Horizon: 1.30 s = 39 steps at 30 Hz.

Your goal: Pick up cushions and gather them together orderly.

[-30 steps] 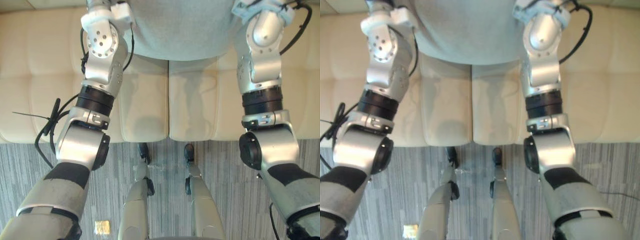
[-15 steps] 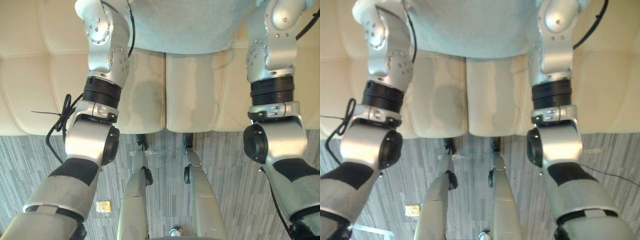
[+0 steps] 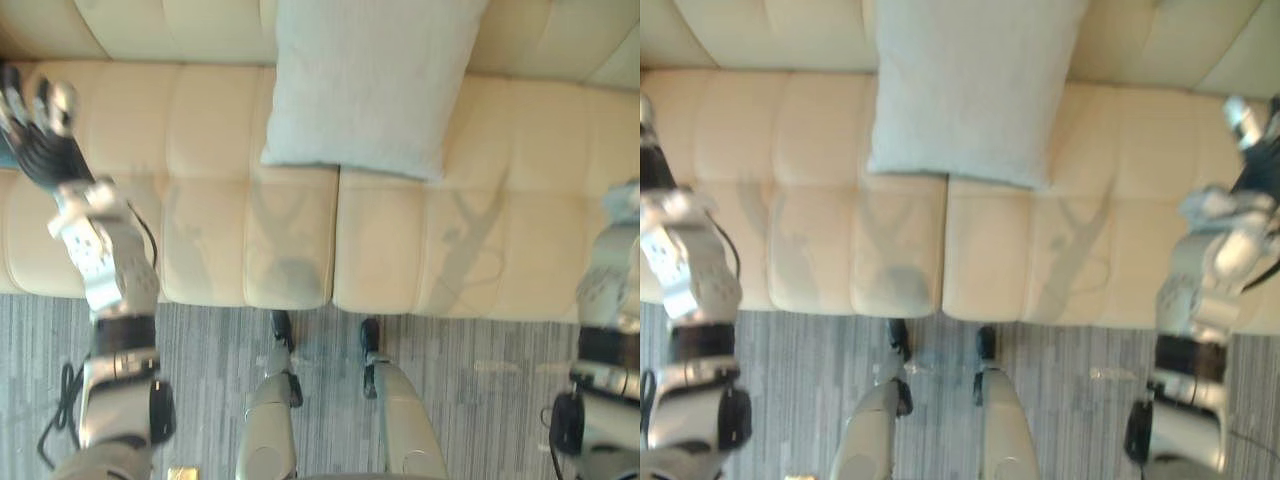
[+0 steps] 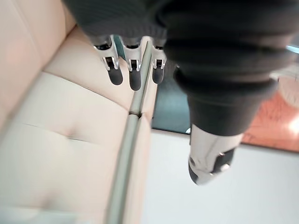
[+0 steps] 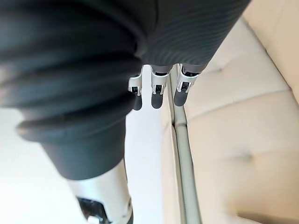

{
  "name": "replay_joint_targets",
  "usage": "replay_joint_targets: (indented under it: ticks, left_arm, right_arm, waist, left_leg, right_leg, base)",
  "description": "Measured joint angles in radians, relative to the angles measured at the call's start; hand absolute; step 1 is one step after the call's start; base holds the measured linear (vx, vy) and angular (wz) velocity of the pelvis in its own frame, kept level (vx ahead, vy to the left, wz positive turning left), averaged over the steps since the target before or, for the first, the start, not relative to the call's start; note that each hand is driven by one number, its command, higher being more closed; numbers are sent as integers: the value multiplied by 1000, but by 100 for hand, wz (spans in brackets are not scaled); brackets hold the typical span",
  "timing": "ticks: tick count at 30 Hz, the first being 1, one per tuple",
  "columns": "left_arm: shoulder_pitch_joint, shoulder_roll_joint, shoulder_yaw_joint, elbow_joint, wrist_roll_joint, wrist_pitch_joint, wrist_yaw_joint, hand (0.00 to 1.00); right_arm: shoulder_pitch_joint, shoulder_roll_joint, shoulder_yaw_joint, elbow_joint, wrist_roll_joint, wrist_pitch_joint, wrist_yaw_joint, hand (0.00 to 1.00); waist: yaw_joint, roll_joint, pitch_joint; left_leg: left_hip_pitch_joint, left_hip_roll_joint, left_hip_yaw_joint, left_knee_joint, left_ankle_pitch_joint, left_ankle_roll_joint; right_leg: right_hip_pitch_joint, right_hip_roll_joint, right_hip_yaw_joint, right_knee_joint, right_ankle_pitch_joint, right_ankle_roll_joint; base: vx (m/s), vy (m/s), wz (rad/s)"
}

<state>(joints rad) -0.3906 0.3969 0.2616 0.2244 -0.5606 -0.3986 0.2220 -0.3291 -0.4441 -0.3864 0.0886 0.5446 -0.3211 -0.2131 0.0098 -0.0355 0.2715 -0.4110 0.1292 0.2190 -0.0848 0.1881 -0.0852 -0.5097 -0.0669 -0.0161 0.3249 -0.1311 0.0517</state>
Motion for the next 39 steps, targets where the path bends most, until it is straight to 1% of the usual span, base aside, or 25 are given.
replay_joint_targets:
  ticks: [2,3,5,6,8,11,13,14,16,18,23,27,30,33,34,35,36,37,38,39]
  left_arm:
    - [172,-116,-52,6,57,30,-26,0]
    - [230,-152,-68,13,87,45,-39,0]
    - [382,-245,-133,86,171,79,-75,0]
    - [415,-263,-147,117,194,89,-83,0]
    - [486,-308,-172,234,265,124,-117,0]
    - [528,-353,-172,400,362,149,-147,0]
    - [534,-369,-171,505,403,162,-150,0]
    - [535,-379,-166,574,436,173,-152,0]
    - [541,-388,-156,642,480,187,-162,0]
    - [538,-394,-98,703,523,194,-166,0]
    - [534,-380,-54,768,566,209,-164,0]
    - [519,-362,-56,809,599,217,-164,0]
    - [499,-349,-77,827,599,220,-162,0]
    - [464,-347,-94,828,600,224,-160,0]
    - [438,-346,-113,827,600,230,-158,0]
    - [407,-343,-134,825,600,233,-156,0]
    - [379,-347,-148,812,599,237,-157,0]
    - [365,-358,-158,781,599,238,-155,0]
    - [357,-368,-162,738,596,237,-153,0]
    - [355,-375,-165,716,594,235,-151,0]
  right_arm:
    - [164,127,0,-5,-53,7,23,0]
    - [212,168,1,-3,-82,15,33,0]
    - [377,290,20,41,-145,24,62,0]
    - [414,317,31,71,-161,30,69,0]
    - [499,387,63,190,-208,61,91,0]
    - [550,429,99,367,-241,90,122,0]
    - [550,448,98,488,-261,101,131,0]
    - [547,451,98,569,-271,114,135,0]
    - [545,454,97,663,-275,135,137,0]
    - [545,458,94,759,-305,152,145,0]
    - [538,465,72,840,-303,166,156,0]
    - [503,449,73,901,-310,176,156,0]
    - [453,444,73,919,-311,178,153,0]
    - [380,443,86,908,-313,178,152,0]
    - [352,443,105,904,-315,176,150,0]
    - [338,443,121,899,-317,177,148,0]
    - [334,445,130,884,-319,179,145,0]
    - [334,447,143,866,-320,184,141,0]
    - [333,449,158,853,-322,187,135,0]
    - [351,450,159,847,-331,189,133,0]
  waist:
    - [1,-6,-29]
    - [1,-6,-35]
    - [2,-8,-102]
    - [3,-9,-117]
    - [2,-5,-156]
    - [1,9,-203]
    - [1,19,-225]
    - [1,25,-236]
    - [1,33,-244]
    - [1,35,-250]
    - [-4,27,-263]
    - [-4,19,-262]
    - [-2,11,-249]
    - [3,9,-225]
    - [6,5,-220]
    - [5,6,-206]
    - [8,11,-193]
    - [19,22,-186]
    - [26,31,-174]
    - [26,29,-172]
  left_leg:
    - [54,1,-10,-8,-4,-3]
    - [81,2,-10,-16,-5,-4]
    - [127,2,-9,-17,-23,-10]
    - [144,2,-10,-17,-25,-11]
    - [204,2,-8,-17,-45,-14]
    - [255,1,-4,-17,-63,-15]
    - [277,1,1,-17,-73,-19]
    - [291,1,5,-17,-76,-19]
    - [315,0,5,-17,-79,-24]
    - [350,0,2,-18,-85,-26]
    - [394,-8,3,-18,-102,-25]
    - [403,-20,3,-18,-103,-22]
    - [404,-22,18,-18,-105,-20]
    - [372,-19,69,-17,-106,-15]
    - [328,-15,85,-2,-112,-10]
    - [284,-8,83,36,-123,-3]
    - [243,11,82,85,-137,12]
    - [215,33,84,121,-151,22]
    - [203,61,88,145,-153,33]
    - [210,54,69,154,-147,30]
  right_leg:
    - [70,4,-16,-30,-8,-8]
    - [98,6,-21,-39,-9,-8]
    - [155,6,-27,-67,-16,-12]
    - [175,5,-28,-74,-18,-12]
    - [244,5,-29,-100,-18,-11]
    - [303,4,-30,-131,-21,-7]
    - [330,4,-28,-148,-21,1]
    - [348,4,-26,-160,-18,3]
    - [380,4,-25,-177,-14,4]
    - [425,6,-22,-203,-4,-1]
    - [480,6,-8,-240,5,1]
    - [498,-1,3,-255,15,10]
    - [491,-2,31,-266,31,14]
    - [428,1,83,-265,68,25]
    - [383,2,92,-256,90,33]
    - [349,6,84,-242,118,46]
    - [312,16,78,-218,150,62]
    - [306,31,74,-238,195,77]
    - [281,26,30,-55,93,35]
    - [280,7,1,93,17,36]
  base:
    - [23,-55,10]
    - [17,-32,6]
    - [57,-21,2]
    - [82,-12,-3]
    - [53,-7,-4]
    - [7,0,-1]
    - [24,3,-5]
    - [40,9,-8]
    - [43,9,-4]
    - [67,10,-5]
    - [62,6,-5]
    - [58,17,-3]
    - [6,26,-22]
    - [-88,37,-55]
    - [-113,19,-39]
    - [-131,14,-28]
    - [-147,0,-13]
    - [-131,20,-16]
    - [-106,11,10]
    - [-35,-31,50]
